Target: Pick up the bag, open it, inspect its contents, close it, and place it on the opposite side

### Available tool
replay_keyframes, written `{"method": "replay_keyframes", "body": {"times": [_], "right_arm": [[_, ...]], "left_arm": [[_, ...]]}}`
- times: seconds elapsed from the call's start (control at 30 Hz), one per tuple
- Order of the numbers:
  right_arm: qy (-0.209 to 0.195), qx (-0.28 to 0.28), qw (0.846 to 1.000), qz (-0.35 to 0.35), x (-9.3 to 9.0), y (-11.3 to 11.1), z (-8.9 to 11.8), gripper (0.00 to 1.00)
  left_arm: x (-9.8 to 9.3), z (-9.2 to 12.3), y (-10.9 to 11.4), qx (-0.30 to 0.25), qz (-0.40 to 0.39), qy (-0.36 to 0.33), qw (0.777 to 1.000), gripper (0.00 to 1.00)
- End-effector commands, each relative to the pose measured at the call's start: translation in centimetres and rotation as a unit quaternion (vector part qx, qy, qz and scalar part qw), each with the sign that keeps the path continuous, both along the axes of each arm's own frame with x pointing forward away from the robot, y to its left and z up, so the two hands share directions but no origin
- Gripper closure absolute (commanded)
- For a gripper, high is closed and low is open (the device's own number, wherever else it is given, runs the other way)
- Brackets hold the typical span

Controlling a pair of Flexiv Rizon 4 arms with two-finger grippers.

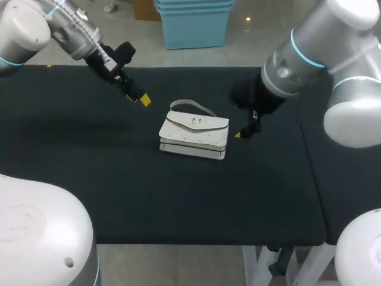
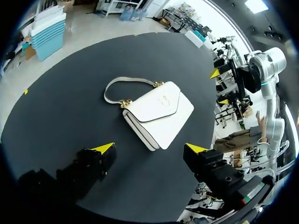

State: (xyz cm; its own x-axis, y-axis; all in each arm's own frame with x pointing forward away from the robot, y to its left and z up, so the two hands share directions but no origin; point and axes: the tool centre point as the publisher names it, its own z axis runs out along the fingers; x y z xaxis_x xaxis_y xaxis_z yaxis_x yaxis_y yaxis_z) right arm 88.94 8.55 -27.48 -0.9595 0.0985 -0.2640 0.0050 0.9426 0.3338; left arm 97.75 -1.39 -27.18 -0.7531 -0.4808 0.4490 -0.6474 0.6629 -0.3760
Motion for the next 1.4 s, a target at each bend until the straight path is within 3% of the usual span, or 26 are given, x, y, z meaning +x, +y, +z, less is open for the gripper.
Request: {"method": "replay_keyframes", "body": {"times": [0.03,0.23,0.67,0.8,1.03,1.4], "right_arm": [[-0.05,-0.011,0.998,-0.021,-0.7,1.2,-0.7,0.0],[-0.064,-0.027,0.997,-0.02,-1.6,2.9,-1.2,0.0],[-0.064,-0.027,0.997,-0.02,-1.6,2.9,-1.2,0.0],[-0.104,-0.048,0.993,-0.01,-1.6,4.4,-0.7,0.0],[-0.129,-0.055,0.99,-0.003,-2.6,6.3,-2.4,0.0],[-0.161,-0.058,0.985,-0.019,-3.0,7.6,-5.0,0.0]], "left_arm": [[0.5,0.9,0.0,0.05,-0.12,-0.026,0.991,0.0],[0.1,1.2,-0.5,0.067,-0.147,-0.058,0.985,0.0],[0.1,1.2,-0.5,0.067,-0.147,-0.058,0.985,0.0],[0.0,0.7,-2.3,0.094,-0.229,-0.198,0.949,0.0],[0.3,0.7,-3.5,0.04,-0.333,-0.359,0.871,0.0],[0.9,0.8,-3.7,0.041,-0.338,-0.359,0.869,0.0]]}}
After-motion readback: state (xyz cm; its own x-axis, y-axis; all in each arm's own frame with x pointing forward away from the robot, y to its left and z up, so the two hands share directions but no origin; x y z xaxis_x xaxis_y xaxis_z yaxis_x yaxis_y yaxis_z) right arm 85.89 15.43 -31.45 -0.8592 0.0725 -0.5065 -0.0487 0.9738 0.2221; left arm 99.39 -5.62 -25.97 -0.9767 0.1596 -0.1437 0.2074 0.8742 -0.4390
